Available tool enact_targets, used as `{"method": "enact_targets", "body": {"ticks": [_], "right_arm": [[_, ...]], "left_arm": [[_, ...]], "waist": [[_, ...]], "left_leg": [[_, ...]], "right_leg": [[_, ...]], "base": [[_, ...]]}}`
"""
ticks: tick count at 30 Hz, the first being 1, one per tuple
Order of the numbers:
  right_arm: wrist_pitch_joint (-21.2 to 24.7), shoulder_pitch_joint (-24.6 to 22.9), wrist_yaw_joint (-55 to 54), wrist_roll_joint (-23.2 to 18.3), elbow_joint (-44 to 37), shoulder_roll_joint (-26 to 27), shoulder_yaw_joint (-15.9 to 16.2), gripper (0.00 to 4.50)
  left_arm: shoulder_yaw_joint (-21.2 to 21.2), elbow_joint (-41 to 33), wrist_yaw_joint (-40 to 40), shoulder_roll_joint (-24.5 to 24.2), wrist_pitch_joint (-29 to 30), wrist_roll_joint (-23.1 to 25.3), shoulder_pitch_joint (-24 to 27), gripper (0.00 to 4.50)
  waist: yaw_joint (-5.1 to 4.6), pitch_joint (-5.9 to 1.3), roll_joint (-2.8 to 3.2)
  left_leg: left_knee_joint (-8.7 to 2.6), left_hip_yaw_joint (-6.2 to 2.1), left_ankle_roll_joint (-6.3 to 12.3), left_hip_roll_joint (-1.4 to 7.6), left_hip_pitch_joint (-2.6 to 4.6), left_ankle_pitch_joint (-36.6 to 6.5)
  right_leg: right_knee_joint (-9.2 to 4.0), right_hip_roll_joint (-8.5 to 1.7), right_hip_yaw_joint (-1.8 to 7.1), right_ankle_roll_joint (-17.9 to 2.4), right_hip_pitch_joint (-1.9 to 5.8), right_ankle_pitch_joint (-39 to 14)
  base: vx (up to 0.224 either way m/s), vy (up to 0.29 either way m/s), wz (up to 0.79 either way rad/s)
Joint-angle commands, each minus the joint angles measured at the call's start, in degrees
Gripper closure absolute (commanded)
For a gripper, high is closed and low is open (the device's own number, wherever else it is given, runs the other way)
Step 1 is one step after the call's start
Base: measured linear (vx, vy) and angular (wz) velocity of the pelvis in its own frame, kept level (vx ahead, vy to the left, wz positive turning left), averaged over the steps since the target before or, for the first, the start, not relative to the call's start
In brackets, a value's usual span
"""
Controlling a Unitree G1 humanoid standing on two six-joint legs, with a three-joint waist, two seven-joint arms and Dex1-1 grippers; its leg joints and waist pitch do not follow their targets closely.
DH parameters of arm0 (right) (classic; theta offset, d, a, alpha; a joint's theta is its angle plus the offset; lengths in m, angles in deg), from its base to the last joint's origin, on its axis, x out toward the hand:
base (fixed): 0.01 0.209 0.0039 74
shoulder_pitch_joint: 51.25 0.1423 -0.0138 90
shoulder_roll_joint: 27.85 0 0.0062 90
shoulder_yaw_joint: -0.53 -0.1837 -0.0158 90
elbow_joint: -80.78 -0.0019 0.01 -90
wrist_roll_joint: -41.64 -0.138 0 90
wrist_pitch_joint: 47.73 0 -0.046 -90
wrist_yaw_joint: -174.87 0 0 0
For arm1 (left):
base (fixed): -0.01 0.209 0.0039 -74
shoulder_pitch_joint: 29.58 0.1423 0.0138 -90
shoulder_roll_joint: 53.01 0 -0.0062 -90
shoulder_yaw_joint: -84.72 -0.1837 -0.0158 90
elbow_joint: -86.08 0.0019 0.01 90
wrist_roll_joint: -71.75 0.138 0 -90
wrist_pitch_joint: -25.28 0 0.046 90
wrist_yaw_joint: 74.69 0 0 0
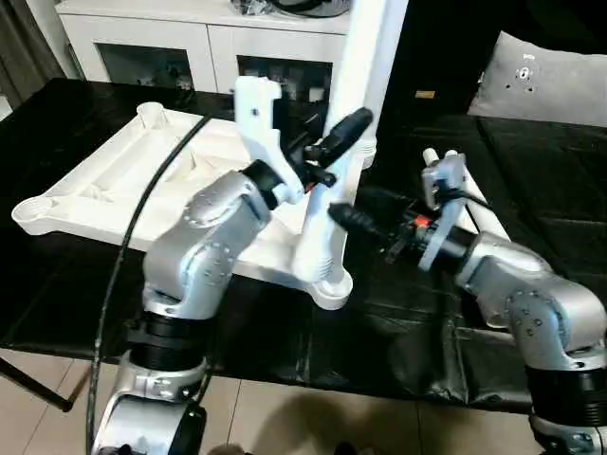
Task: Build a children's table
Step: Pick table leg
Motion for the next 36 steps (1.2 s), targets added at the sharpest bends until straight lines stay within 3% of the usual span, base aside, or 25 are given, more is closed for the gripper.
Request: {"method": "enact_targets", "body": {"ticks": [1,7,21,22,24,36], "right_arm": [[-0.06,0.79,-0.72,1.42,2.01,-0.35,-0.05,0.7],[1.81,1.0,0.56,-0.96,3.39,0.32,-0.36,0.7],[1.35,2.86,-2.53,1.19,6.73,3.71,2.12,0.7],[1.57,2.93,-2.48,0.96,6.8,3.91,2.2,0.95],[1.81,2.93,-2.31,0.72,6.74,4.05,2.3,0.95],[2.55,2.73,-1.42,-0.13,6.89,4.69,2.64,2.03]], "left_arm": [[-1.15,-1.55,0.09,0.93,-0.8,0.49,-0.77,2.71],[-1.5,-1.08,0.44,1.87,-1.55,1.39,-0.65,2.71],[-3.06,-0.84,-0.47,2.87,-2.16,2.9,-0.88,2.71],[-3.19,-0.83,-0.57,2.84,-2.25,3.15,-0.88,2.71],[-3.28,-0.83,-0.65,2.77,-2.33,3.3,-0.89,2.71],[-3.88,-0.91,-1.46,2.66,-2.54,3.97,-0.94,2.71]], "waist": [[0.18,-4.19,-1.04],[0.2,-4.24,-1.2],[0.14,-4.31,-1.15],[0.15,-4.3,-1.16],[0.18,-4.32,-1.15],[0.18,-4.32,-1.19]], "left_leg": [[-3.82,-0.08,3.94,2.07,-0.54,1.35],[-3.77,-0.13,4.49,2.16,-0.58,1.67],[-3.77,-0.12,3.98,2.18,-0.59,1.99],[-3.77,-0.12,4.01,2.21,-0.56,2.04],[-3.75,-0.1,4.07,2.2,-0.54,2.08],[-3.76,-0.12,4.05,2.23,-0.54,1.96]], "right_leg": [[-3.62,-4.21,2.61,-3.13,4.61,-20.91],[-3.46,-4.21,2.6,-3.92,4.67,-19.81],[-3.27,-4.34,2.64,-4.52,4.73,-18.67],[-3.27,-4.32,2.65,-4.5,4.72,-18.61],[-3.24,-4.32,2.67,-4.53,4.74,-18.38],[-3.21,-4.33,2.66,-4.48,4.74,-18.61]], "base": [[0.0,0.0,0.0],[0.0,0.0,0.0],[0.0,0.0,0.0],[0.0,0.0,0.0],[0.0,0.0,0.0],[0.0,0.0,0.0]]}}
